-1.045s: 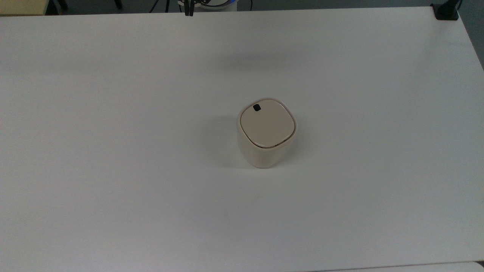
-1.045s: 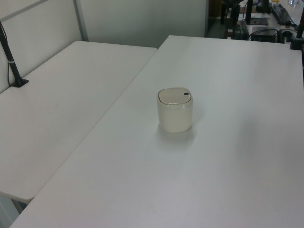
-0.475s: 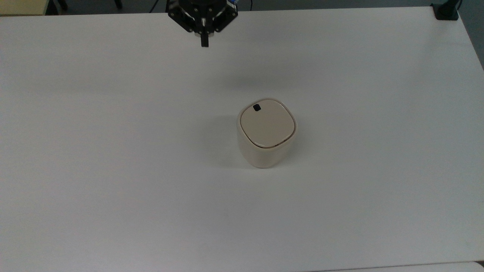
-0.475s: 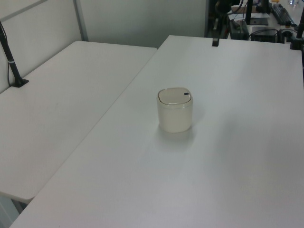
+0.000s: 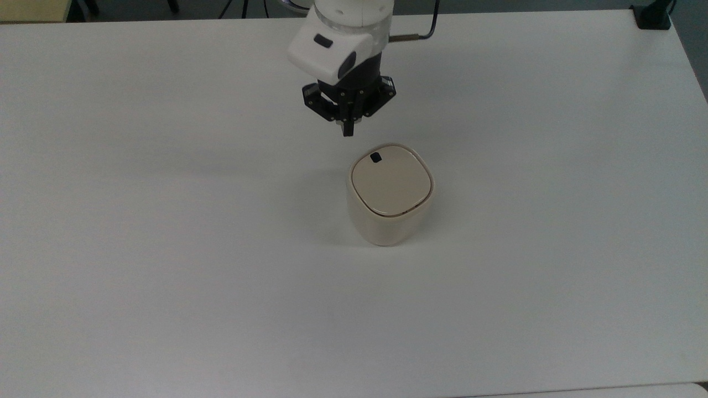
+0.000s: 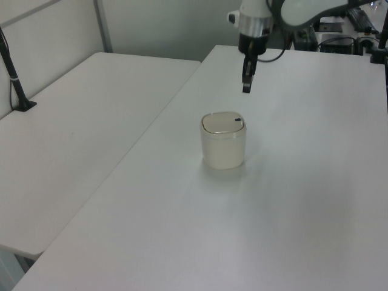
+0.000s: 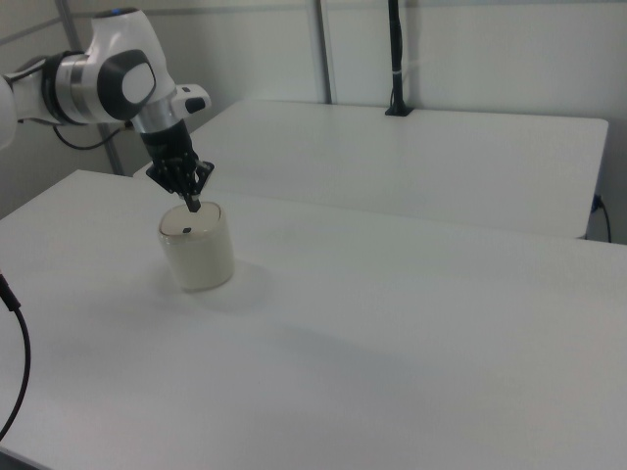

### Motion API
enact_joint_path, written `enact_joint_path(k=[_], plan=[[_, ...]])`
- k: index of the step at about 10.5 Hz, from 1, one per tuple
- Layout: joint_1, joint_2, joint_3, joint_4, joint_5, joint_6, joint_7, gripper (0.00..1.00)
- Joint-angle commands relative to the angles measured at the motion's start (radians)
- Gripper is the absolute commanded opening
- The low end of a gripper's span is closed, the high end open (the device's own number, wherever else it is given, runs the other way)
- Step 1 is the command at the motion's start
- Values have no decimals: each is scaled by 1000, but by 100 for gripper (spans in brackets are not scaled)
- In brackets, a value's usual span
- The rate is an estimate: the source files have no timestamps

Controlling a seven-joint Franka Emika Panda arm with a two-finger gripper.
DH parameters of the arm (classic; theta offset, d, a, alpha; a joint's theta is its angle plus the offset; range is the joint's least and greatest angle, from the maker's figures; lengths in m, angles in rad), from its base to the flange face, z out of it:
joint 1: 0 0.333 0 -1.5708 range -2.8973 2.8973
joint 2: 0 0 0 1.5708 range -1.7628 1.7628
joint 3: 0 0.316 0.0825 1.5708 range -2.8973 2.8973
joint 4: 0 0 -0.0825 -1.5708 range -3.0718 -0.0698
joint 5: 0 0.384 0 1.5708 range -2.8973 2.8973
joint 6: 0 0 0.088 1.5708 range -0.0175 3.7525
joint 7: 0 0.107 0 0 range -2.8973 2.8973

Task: Open the trash bin
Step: 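Move the gripper over the cream bin's lid toward its dark button, then press the gripper down on the dark button of the bin lid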

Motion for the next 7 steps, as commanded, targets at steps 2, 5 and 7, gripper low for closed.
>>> enact_joint_path(k=[2, 5, 7], plan=[[48, 87, -6, -2, 21, 96, -17, 0], [59, 114, -6, 0, 23, 117, -15, 0], [61, 117, -6, -2, 23, 134, -12, 0]])
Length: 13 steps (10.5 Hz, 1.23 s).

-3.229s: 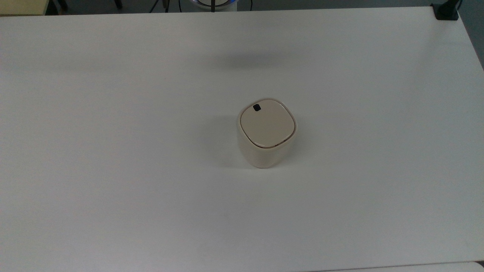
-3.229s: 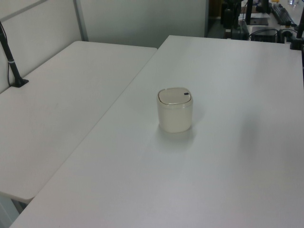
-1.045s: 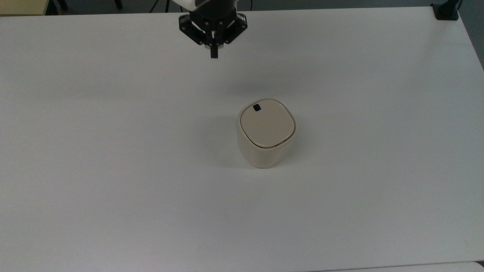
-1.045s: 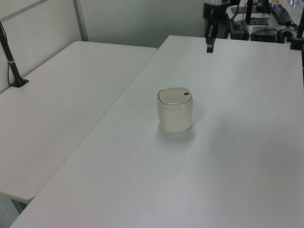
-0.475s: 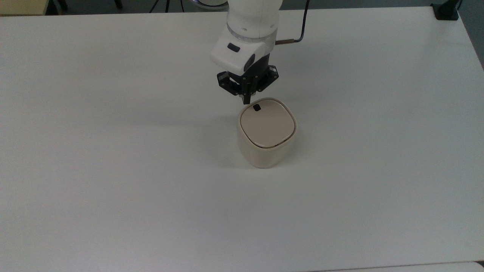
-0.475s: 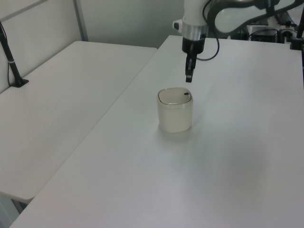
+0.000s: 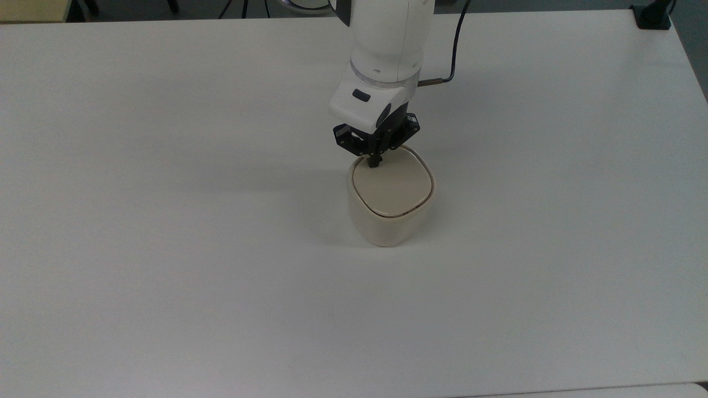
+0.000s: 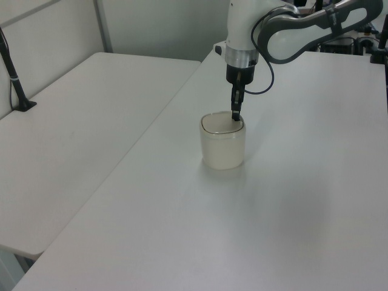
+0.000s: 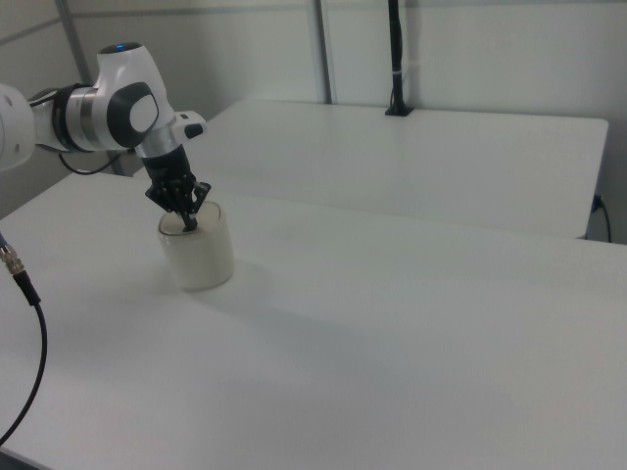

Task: Open the trash bin
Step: 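Press the gripper down on the dark button of the bin lid, then lift the gripper up and away from the opened bin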

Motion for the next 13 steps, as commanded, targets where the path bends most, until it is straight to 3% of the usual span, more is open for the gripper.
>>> enact_joint_path(k=[1, 6, 10, 13], plan=[[9, 3, -7, -3, 22, 31, -11, 0], [-20, -141, -23, 3, 15, -181, 52, 3], [-121, -302, -23, -1, 10, -352, 52, 5], [-189, -356, -23, 0, 10, -395, 41, 10]])
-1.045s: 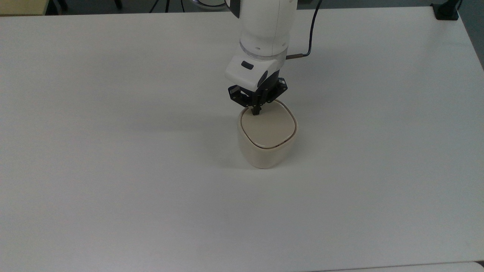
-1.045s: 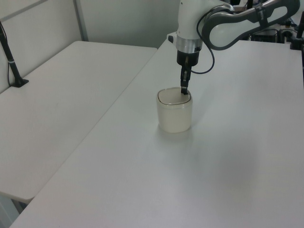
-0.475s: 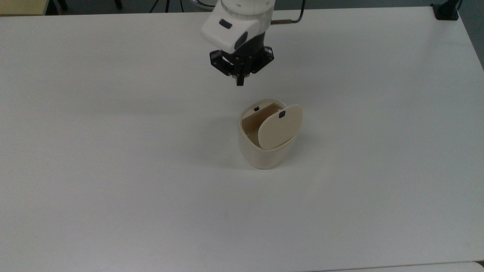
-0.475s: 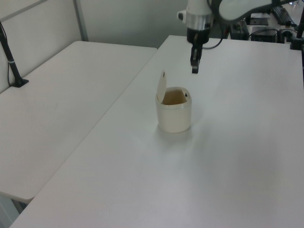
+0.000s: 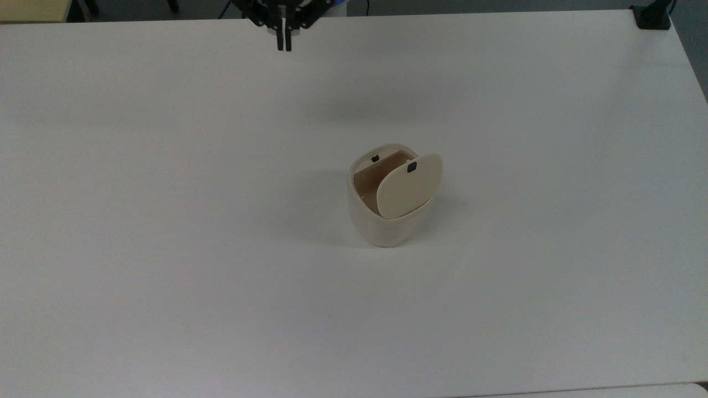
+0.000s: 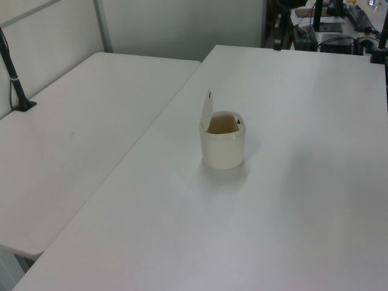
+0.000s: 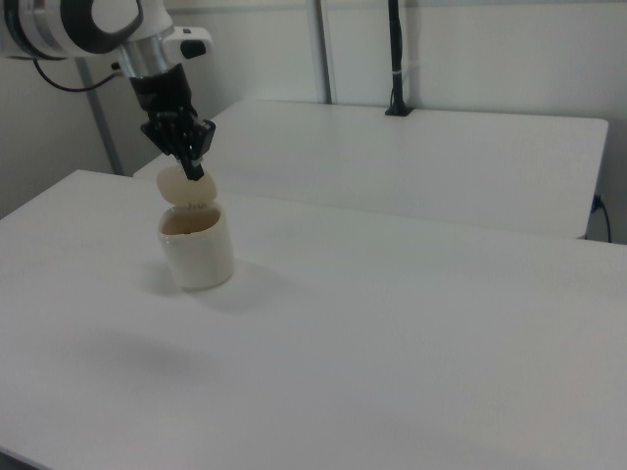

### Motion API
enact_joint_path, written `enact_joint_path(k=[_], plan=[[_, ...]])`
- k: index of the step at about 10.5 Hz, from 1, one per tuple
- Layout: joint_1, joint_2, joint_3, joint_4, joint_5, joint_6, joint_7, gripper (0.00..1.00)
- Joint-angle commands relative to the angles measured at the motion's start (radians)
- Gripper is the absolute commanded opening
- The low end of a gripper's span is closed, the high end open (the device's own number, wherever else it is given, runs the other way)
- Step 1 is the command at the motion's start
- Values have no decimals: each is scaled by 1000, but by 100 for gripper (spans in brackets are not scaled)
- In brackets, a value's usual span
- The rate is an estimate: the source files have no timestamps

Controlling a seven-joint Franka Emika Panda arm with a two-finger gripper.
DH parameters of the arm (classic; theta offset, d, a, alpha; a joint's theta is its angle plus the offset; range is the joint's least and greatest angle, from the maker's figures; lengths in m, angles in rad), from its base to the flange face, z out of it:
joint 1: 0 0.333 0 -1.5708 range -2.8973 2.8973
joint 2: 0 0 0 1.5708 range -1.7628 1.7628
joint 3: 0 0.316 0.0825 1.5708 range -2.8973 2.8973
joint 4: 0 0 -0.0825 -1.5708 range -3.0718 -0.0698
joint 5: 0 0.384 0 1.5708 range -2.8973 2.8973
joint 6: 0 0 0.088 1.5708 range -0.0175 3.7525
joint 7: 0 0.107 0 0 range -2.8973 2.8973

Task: Open the trash bin

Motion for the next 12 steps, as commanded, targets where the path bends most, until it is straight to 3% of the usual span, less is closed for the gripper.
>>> enact_joint_path(k=[1, 3, 5, 6, 12], plan=[[-28, -47, 0, -26, 10, -66, 2, 16], [-28, -50, 2, -26, 10, -70, 2, 55], [-26, -50, 2, -26, 11, -70, 7, 74], [-23, -50, 4, -26, 10, -74, 10, 100], [-15, -49, 10, -26, 8, -97, 13, 100]])
